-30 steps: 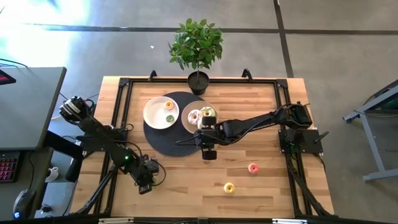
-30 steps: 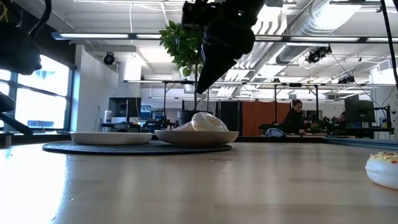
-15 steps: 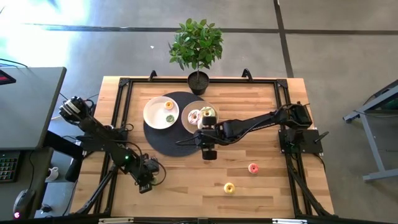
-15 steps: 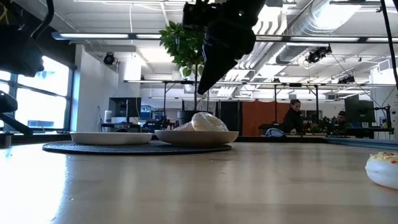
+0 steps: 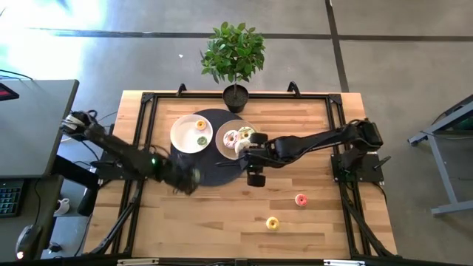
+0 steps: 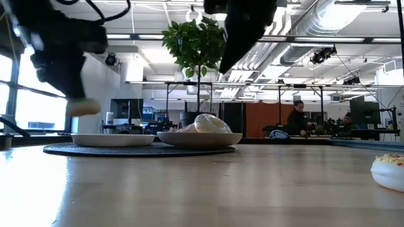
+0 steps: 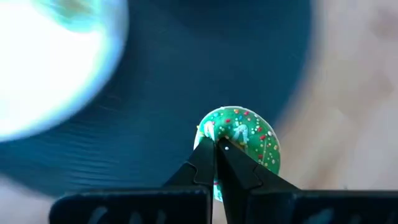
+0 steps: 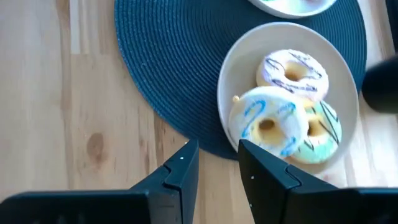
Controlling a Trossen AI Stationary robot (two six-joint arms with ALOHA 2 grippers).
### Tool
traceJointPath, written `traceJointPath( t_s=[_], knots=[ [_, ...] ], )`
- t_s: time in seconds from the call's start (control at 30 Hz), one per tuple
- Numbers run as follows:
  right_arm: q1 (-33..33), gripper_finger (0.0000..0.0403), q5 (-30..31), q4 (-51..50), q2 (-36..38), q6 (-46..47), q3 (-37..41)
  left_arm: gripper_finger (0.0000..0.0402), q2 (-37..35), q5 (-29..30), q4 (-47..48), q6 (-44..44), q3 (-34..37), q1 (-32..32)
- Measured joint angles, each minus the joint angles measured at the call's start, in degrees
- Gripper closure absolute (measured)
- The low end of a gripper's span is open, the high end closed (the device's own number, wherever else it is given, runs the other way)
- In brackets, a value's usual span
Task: Pick & Place donuts
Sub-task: Put the small green donut onto the white plate
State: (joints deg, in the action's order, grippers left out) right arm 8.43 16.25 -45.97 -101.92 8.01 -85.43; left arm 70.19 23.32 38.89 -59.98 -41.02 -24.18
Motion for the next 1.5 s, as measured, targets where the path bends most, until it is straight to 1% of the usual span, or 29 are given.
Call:
traceJointPath(
  t_s=[0.13,0.2,0.27,0.33,0.4,0.53,0.63,0.77,0.83,0.93,1.03,1.1,1.17,1.23,1.33,1.4,1.5],
  knots=[
    [0.4,0.0293,0.0,-2.6,1.8,2.5,0.0,0.0397,-1.7,7.1,12.9,0.2,-1.8,9.3],
    [0.9,0.0293,0.0,-3.6,2.2,3.6,0.0,0.0397,-2.0,9.3,16.1,0.4,-1.9,14.0],
    [1.5,0.0293,-0.2,-5.0,2.2,5.2,0.0,0.0397,-1.8,9.0,16.4,2.6,-1.1,18.1],
    [2.3,0.0293,-0.2,-6.3,2.2,6.9,0.0,0.0397,-1.3,7.7,14.3,5.2,0.0,21.5],
    [3.5,0.0293,-0.3,-7.6,2.2,7.9,0.0,0.0397,-0.7,6.6,8.5,8.0,1.6,24.2],
    [6.2,0.0293,0.0,-9.2,2.2,10.8,0.0,0.0396,-0.8,2.7,-2.7,16.2,4.5,28.1],
    [8.4,0.0293,-0.5,-9.1,1.9,13.0,0.0,0.0396,0.0,2.2,-6.8,18.2,5.8,30.2],
    [11.0,0.0293,-1.4,-9.1,1.7,12.7,0.0,0.0396,0.2,0.1,-7.1,19.7,6.0,32.7],
    [12.1,0.0293,-0.7,-9.2,1.7,12.5,0.0,0.0396,0.2,-1.3,-7.2,21.0,6.0,33.5],
    [13.3,0.0293,0.4,-9.1,1.7,10.5,0.0,0.0396,0.2,-1.6,-7.9,23.3,6.0,33.7],
    [13.8,0.0293,1.6,-8.3,1.7,5.6,0.0,0.0396,0.2,-2.5,-7.9,28.8,6.0,33.6],
    [14.2,0.0293,2.4,-8.4,1.7,4.6,0.0,0.0396,0.2,-5.0,-7.8,32.7,6.0,33.6],
    [14.3,0.0293,1.4,-8.3,1.7,3.7,0.0,0.0396,0.2,-7.1,-8.3,35.9,6.0,33.6],
    [14.3,0.0293,-0.9,-8.3,1.7,3.5,0.0,0.0396,0.2,-7.9,-9.1,38.2,6.0,33.6],
    [14.3,0.0293,-2.6,-8.3,1.7,3.8,0.0,0.0396,0.2,-6.9,-9.1,37.2,5.9,33.6],
    [14.1,0.0293,-3.1,-8.3,1.7,5.6,0.0,0.0396,0.2,-5.3,-9.0,35.1,5.9,34.0],
    [14.1,0.0292,-3.1,-8.8,1.7,8.8,0.0,0.0394,0.2,-4.8,-8.2,35.0,5.9,34.1]
  ],
)
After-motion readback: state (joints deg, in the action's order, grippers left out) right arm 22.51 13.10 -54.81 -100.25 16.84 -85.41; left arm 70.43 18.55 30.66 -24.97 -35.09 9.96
